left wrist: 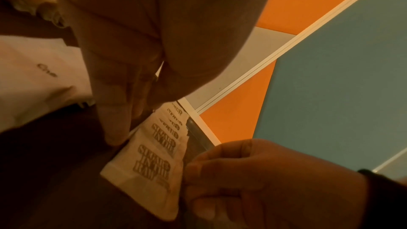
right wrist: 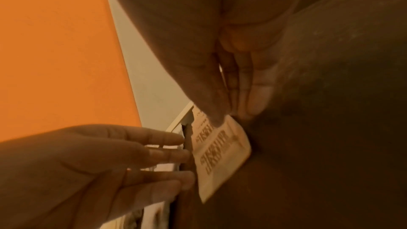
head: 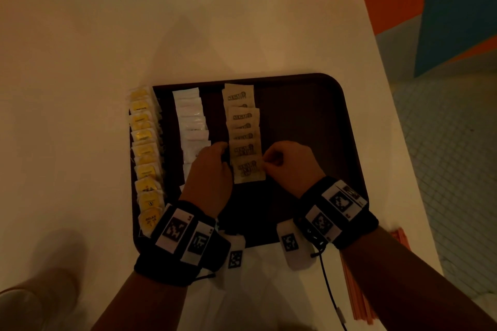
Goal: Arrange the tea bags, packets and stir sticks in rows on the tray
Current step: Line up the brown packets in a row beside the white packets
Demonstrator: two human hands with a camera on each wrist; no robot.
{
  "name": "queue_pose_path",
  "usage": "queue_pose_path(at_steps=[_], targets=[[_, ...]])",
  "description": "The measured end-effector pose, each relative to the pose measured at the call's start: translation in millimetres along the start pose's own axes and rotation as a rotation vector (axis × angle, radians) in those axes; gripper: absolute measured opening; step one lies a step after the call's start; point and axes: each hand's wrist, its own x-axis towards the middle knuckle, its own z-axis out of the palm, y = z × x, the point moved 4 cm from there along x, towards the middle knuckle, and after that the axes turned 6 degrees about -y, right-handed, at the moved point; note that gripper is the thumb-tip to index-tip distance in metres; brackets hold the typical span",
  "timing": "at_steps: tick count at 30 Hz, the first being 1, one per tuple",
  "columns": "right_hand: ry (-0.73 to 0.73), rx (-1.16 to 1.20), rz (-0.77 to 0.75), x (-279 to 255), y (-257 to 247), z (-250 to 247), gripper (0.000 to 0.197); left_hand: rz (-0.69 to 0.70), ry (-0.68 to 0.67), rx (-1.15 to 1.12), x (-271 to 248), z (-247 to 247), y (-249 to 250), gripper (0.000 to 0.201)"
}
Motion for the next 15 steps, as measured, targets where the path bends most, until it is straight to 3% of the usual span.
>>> queue_pose_path(at_steps=[3,5,10,15], targets=[[0.135,0.110,-0.060,5.5,-4.6,-6.8,0.015,-0.011,-0.007,-0.002,11.5,-4.1,-1.9,0.045],[0.180,0.242,-0.096,11.9,-9.7,-10.6,0.028,-0.009,-0.024,-0.067,23.2,-4.6,-1.4,0.044],[0.075,0.372,-0.078,28.2,-18.3,-8.5,0.043,0.052,-0.050,-0.166,35.6,0.9,4.0,0.038],[0.070,0.298,-0.116,29.8,-17.5,-6.1,0.046,0.075,-0.042,-0.190,35.9,4.6,0.5,0.036]])
